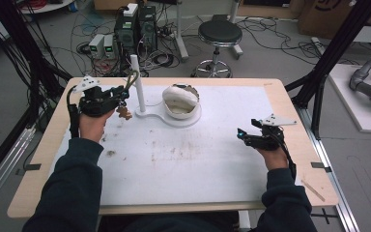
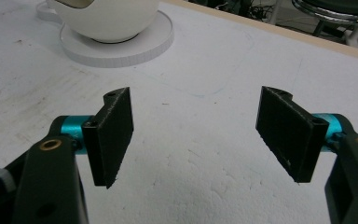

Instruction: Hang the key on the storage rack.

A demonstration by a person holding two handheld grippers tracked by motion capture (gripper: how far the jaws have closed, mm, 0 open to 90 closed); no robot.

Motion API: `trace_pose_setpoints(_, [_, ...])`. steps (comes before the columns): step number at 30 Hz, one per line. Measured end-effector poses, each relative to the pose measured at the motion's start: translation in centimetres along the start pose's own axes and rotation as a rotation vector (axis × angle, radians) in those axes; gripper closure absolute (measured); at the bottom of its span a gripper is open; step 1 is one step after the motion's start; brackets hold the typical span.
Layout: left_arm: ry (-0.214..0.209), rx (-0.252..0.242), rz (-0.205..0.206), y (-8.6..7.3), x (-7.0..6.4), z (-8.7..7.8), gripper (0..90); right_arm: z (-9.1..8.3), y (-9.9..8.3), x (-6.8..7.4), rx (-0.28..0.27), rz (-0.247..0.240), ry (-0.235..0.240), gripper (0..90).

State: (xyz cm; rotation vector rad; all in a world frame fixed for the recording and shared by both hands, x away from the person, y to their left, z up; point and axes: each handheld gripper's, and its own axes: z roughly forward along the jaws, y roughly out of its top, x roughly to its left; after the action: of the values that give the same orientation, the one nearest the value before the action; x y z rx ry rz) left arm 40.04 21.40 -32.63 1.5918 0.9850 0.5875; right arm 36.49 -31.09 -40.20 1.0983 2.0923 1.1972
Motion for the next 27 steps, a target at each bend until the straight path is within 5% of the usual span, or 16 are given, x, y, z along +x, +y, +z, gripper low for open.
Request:
trace_pose_setpoints(10, [0.046, 0.086, 0.019, -0.7, 0.2, 2.9, 71.1, 0.2, -0.1, 0.1, 0.010, 0.003, 0.005, 27.9])
trace_pose_setpoints(20, [-0.001, 0.085, -0.024, -1.4, 0.7, 2.9, 67.9, 0.0, -0.2, -0.1, 0.007, 0.006, 0.005, 27.9])
trace_pose_setpoints(27, [-0.034, 0.051, -0.061, -2.8, 1.7, 1.4, 46.6, -0.1, -0.2, -0.1, 0.000, 0.006, 0.006, 27.8])
